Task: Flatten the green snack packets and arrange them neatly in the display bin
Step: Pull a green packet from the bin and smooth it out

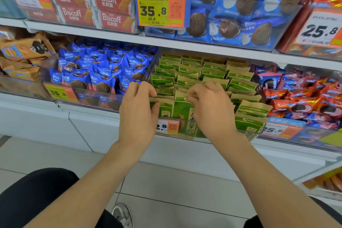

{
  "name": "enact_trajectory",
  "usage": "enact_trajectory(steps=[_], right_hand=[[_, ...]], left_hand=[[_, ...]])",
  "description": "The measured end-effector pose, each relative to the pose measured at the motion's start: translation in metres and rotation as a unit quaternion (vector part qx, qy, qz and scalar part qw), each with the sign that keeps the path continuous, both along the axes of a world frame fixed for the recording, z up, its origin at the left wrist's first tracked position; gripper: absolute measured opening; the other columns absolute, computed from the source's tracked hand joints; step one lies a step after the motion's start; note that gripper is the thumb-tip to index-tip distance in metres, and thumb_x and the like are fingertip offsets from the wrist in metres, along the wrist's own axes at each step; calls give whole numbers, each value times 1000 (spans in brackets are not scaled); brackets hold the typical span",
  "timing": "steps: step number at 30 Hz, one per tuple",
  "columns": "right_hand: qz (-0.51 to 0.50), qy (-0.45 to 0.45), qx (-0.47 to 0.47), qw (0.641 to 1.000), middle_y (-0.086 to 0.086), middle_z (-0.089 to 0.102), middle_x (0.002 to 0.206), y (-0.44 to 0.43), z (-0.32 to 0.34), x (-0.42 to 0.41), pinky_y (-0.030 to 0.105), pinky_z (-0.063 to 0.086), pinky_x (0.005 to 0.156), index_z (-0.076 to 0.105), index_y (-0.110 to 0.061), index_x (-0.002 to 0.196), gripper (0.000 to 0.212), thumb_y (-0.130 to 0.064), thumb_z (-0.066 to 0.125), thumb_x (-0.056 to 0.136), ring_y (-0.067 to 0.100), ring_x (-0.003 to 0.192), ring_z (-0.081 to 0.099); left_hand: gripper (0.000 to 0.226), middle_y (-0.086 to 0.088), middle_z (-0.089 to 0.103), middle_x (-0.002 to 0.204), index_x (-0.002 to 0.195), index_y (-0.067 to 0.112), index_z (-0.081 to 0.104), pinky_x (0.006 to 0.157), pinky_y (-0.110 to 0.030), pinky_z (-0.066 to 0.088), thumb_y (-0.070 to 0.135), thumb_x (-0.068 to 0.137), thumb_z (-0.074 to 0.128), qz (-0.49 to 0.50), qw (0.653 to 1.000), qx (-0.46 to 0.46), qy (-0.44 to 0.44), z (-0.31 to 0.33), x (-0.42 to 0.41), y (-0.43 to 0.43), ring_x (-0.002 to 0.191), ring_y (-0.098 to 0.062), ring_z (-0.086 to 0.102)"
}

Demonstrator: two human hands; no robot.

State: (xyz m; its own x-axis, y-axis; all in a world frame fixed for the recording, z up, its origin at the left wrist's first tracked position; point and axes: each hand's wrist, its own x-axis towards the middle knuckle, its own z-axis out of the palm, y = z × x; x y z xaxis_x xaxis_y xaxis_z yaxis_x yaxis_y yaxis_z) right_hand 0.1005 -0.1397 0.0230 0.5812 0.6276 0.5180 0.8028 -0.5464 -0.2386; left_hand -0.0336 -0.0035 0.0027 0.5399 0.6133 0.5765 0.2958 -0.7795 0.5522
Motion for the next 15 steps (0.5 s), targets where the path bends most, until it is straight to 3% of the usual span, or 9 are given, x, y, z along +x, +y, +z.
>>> enact_trajectory(steps=[3,5,7,10,15], right_hand=[[29,22,9,999,2,69,108,-1,3,-3,36,43,70,62,-19,117,23,-12,73,98,26,96,58],[49,27,-2,998,3,69,112,-3,5,-4,34,39,72,59,-19,120,24,-12,71,100,25,95,58],[53,17,4,998,5,70,115,-5,4,-6,35,41,73,59,-19,122,28,-11,73,98,28,98,61],[37,-16,7,999,5,67,117,-6,0,-12,43,51,81,62,-19,119,37,-3,78,89,30,104,59],[2,-34,20,999,6,61,114,-6,-1,-16,47,52,86,69,-18,114,37,-1,80,83,30,107,55]], left_hand=[[31,5,56,101,101,21,66,75,-43,55,8,83,88,1,1000,-22,7,1,-2,4,84,-20,61],[28,3,57,102,100,20,70,77,-40,55,5,83,87,-10,1000,-22,10,2,-5,5,82,-18,61],[27,2,54,105,102,18,72,78,-37,54,1,86,84,-19,999,-25,12,2,-7,4,82,-18,59],[22,1,52,106,98,16,69,78,-43,57,-2,90,79,-26,999,-39,20,-2,-7,4,81,-22,60],[21,1,60,94,90,20,64,65,-46,52,3,92,76,-6,999,17,28,2,-11,2,82,-27,59]])
